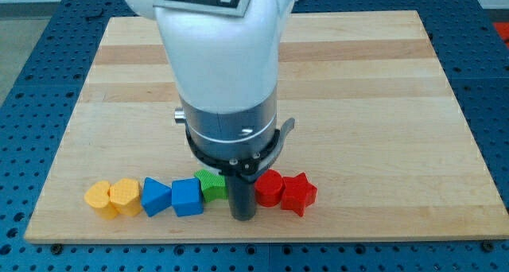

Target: Push the green star along with the line of blocks left a bit

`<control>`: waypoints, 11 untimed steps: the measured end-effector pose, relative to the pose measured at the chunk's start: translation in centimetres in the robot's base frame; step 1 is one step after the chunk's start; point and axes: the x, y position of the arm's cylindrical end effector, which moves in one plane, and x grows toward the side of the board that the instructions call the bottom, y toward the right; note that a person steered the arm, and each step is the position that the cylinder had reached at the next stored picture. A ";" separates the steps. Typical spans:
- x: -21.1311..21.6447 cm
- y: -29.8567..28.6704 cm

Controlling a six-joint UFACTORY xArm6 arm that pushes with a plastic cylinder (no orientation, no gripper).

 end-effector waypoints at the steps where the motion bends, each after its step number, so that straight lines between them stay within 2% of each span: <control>1: -1.7 0.0; 4: -8.1 -0.3; 6: -3.9 -0.7; 8: -2.0 -2.3; 10: 0.1 0.0; 11: 1.7 -0.6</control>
